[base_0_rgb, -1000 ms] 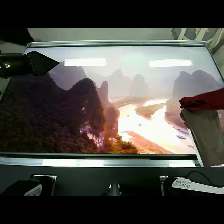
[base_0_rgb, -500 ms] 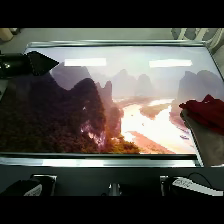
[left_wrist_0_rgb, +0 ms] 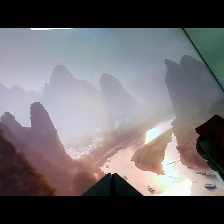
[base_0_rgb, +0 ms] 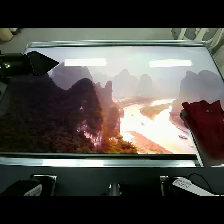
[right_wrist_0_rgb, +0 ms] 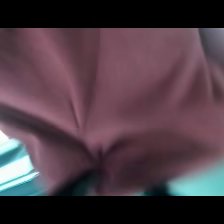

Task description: Fold the shirts.

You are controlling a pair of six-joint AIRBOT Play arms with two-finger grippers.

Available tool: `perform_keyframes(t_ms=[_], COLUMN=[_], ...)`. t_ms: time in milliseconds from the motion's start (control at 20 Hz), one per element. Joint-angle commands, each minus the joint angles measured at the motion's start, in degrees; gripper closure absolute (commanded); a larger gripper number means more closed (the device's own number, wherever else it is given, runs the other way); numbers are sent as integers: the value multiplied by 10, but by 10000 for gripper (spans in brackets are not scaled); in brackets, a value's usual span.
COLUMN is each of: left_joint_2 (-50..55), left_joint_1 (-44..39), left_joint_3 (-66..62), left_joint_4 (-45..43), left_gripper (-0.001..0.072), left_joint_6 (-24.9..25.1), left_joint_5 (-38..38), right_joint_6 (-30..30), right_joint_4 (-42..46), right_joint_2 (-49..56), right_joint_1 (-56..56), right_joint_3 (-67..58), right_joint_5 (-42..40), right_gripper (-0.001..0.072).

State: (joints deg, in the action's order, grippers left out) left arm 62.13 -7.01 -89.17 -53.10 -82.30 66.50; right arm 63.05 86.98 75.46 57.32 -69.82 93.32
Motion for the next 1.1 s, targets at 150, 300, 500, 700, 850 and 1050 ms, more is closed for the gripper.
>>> perform_keyframes(t_ms=[150, 300, 500, 700, 850, 1050], left_joint_2=[-1, 1, 66, 185, 179, 95], left_joint_1=[0, -1, -40, -56, -84, -121], left_joint_3=[-19, -70, -118, -96, 30, 174], left_joint_4=[25, -30, -374, -424, -423, -423], left_gripper=[685, 687, 688, 188, 64, 68], left_joint_6=[-1, 0, -153, -205, -175, -198], left_joint_5=[-13, -93, -62, 189, 218, 69], right_joint_6=[-33, -28, -58, -25, -35, -32], right_joint_4=[48, -37, -132, -65, -88, -59], right_joint_2=[-3, -3, -3, 30, 55, 49], right_joint_1=[0, -2, -143, -372, -456, -513], right_joint_3=[-90, -276, -419, -364, -245, -179], right_joint_5=[-43, -156, -233, -47, 38, 18], right_gripper=[10, 27, 30, 48, 109, 84])
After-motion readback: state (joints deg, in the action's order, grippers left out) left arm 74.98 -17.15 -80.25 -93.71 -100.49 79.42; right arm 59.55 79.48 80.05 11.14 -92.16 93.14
